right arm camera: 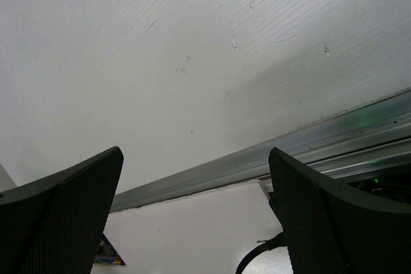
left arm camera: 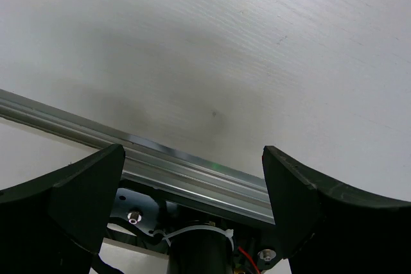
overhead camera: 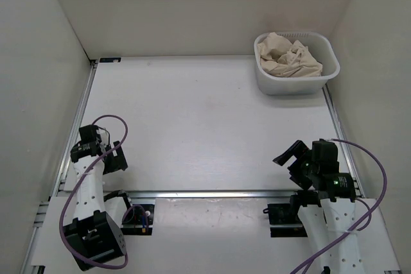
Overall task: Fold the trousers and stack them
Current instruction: Grab the trousers from the pile
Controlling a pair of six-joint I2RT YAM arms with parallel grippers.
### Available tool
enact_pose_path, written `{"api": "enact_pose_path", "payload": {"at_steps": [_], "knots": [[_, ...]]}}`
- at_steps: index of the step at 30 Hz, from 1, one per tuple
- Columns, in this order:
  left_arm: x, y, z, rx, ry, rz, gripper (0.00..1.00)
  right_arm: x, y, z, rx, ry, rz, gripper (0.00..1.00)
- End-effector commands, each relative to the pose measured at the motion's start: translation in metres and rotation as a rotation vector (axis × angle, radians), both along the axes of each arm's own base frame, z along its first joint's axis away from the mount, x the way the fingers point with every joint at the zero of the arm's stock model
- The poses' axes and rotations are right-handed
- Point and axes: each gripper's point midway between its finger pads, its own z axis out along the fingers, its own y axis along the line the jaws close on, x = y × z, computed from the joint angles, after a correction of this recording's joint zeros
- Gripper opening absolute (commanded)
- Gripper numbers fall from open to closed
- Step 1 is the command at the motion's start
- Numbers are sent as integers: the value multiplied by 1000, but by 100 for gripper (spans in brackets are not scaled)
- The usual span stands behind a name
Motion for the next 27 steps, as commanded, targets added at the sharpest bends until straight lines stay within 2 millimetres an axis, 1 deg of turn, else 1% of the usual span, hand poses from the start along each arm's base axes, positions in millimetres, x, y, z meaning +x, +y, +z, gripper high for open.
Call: {"api": "enact_pose_path", "payload": {"at_steps": [1,2,3,4,5,6,7,8,9,10,11,12,13,14,15,16,17,18,19,20,21,22,23,24,25,26,27], "knots": [[6,-1,6,-2,-33,-8,100,-92,-4,-37,-24,396,16,99],[6,-1,6,-2,-33,-8,100,-88,-4,-33,-29,385,29,99],[9,0,10,3,-47,-8,100,-74,-4,-25,-37,328,47,99],[12,3,15,19,-56,-4,100,-64,-2,-15,-46,272,114,99],[20,8,26,38,-80,0,100,-35,2,15,-42,150,160,99],[28,11,34,47,-106,0,100,-20,2,33,-64,86,190,99],[34,13,43,55,-127,0,100,-6,-3,50,-107,29,204,99],[44,17,52,63,-148,0,100,12,-10,62,-169,27,243,99],[62,23,78,89,-222,1,100,41,-17,105,-228,-101,237,99],[82,29,104,104,-286,-3,100,86,-36,129,-366,-101,265,99],[94,33,113,105,-289,-3,100,107,-42,146,-411,-129,258,99],[117,42,160,144,-398,-3,100,131,-48,166,-456,-175,244,99],[125,45,179,153,-420,-3,100,172,-51,200,-495,-237,232,99],[139,50,190,155,-426,-3,100,195,-56,216,-545,-274,243,99],[154,50,230,167,-525,-20,100,221,-68,233,-614,-311,189,99],[160,48,239,151,-541,-34,100,258,-77,217,-644,-250,179,99],[169,46,242,130,-549,-51,100,283,-88,255,-679,-337,120,99],[175,36,246,86,-573,-87,100,324,-91,223,-688,-264,131,99],[181,32,249,63,-593,-110,100,345,-98,221,-690,-266,112,99],[189,28,244,31,-593,-130,100,367,-105,246,-678,-351,71,99],[197,15,252,-29,-631,-184,100,406,-106,209,-655,-324,94,99],[202,11,253,-55,-637,-204,100,425,-103,201,-635,-351,92,99],[207,7,255,-80,-645,-223,100,441,-105,191,-619,-369,85,99],[212,5,256,-96,-650,-235,100,455,-102,182,-597,-390,81,99],[219,5,257,-109,-651,-244,100,475,-98,152,-573,-388,93,99],[221,4,255,-122,-645,-249,100,482,-95,138,-555,-385,99,99],[224,5,250,-127,-634,-247,100,492,-88,109,-532,-354,118,99]]}}
